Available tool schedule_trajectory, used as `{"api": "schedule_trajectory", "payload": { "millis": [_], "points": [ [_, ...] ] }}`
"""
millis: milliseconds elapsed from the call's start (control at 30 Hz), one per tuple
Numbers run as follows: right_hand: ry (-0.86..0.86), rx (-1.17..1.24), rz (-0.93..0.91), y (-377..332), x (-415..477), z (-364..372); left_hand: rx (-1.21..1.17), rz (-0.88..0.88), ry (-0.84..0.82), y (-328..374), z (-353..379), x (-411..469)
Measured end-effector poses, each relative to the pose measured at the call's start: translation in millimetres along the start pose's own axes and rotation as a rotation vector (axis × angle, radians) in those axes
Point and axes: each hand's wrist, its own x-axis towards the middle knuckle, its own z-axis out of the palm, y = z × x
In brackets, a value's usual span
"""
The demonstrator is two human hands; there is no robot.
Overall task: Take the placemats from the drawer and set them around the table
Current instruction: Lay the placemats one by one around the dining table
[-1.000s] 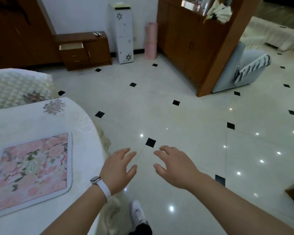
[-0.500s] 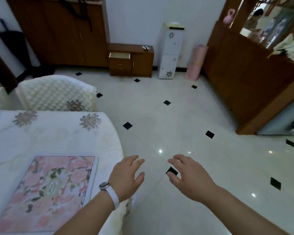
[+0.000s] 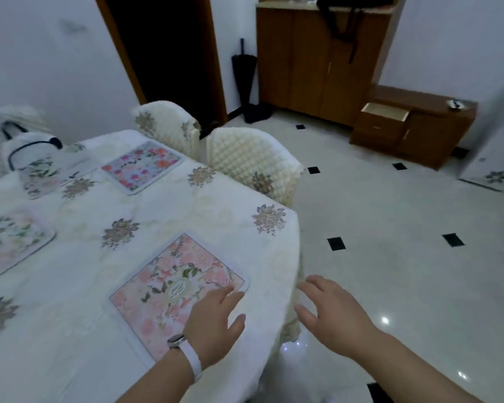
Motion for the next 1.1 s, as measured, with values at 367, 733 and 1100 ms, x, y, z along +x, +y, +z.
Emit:
{"api": "schedule_trajectory", "payload": {
  "millis": [367,733,1100],
  "points": [
    [-0.21,0.05,-0.319,21.6,98.9,-6.0,0.011,-0.577,0.06,14.9,-11.2,-37.5],
    [-0.46,0.074,-0.327,-49.6,187.2,44.4,-0.273,-1.002,0.175,-58.4,0.0,-56.3],
    [-0.51,0.193,-0.062,-110.2,262.3,70.2,-0.617,-1.34,0.511,-117.9,13.6,-37.3]
  ]
}}
